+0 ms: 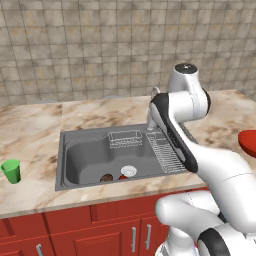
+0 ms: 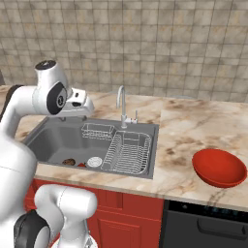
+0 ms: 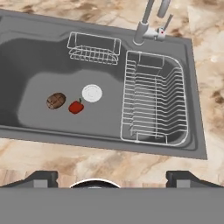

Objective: Remove the bell pepper and potato from the sink. Then move the bowl and cup from the counter to the sink for washing.

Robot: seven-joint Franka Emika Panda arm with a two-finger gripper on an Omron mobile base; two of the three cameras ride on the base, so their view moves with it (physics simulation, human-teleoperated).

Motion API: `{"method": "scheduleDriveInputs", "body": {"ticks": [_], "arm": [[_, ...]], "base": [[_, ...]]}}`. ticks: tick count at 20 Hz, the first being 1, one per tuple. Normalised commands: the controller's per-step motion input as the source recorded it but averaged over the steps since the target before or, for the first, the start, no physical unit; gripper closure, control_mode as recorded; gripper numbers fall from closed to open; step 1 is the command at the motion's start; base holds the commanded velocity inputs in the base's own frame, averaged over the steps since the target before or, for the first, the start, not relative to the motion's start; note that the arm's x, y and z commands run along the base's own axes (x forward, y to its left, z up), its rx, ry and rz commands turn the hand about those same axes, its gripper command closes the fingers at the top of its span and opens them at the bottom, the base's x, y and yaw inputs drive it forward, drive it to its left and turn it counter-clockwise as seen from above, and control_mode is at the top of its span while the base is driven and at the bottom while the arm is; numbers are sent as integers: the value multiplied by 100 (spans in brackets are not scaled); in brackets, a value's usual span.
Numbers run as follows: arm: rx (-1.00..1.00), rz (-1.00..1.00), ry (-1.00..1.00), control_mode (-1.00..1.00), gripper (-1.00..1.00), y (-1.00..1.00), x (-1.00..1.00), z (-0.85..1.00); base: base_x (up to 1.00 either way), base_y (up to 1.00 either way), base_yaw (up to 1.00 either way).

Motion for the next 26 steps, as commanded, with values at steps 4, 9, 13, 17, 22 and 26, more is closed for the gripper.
{"method": "scheduleDriveInputs", "body": {"ticks": [4, 9, 13, 17, 22, 26], "arm": [[-8, 0, -5, -100, -100, 31, -12, 0], [-2, 0, 0, -100, -100, 27, -2, 2], [0, 0, 2, -100, -100, 28, 0, 0], [0, 0, 7, -100, -100, 23, 0, 0], [0, 0, 3, -100, -100, 14, 1, -2], [4, 0, 6, -100, -100, 12, 7, -10]], "base": [[0, 0, 0], [0, 0, 0], [0, 0, 0], [0, 0, 0], [0, 0, 0], [0, 0, 0]]}}
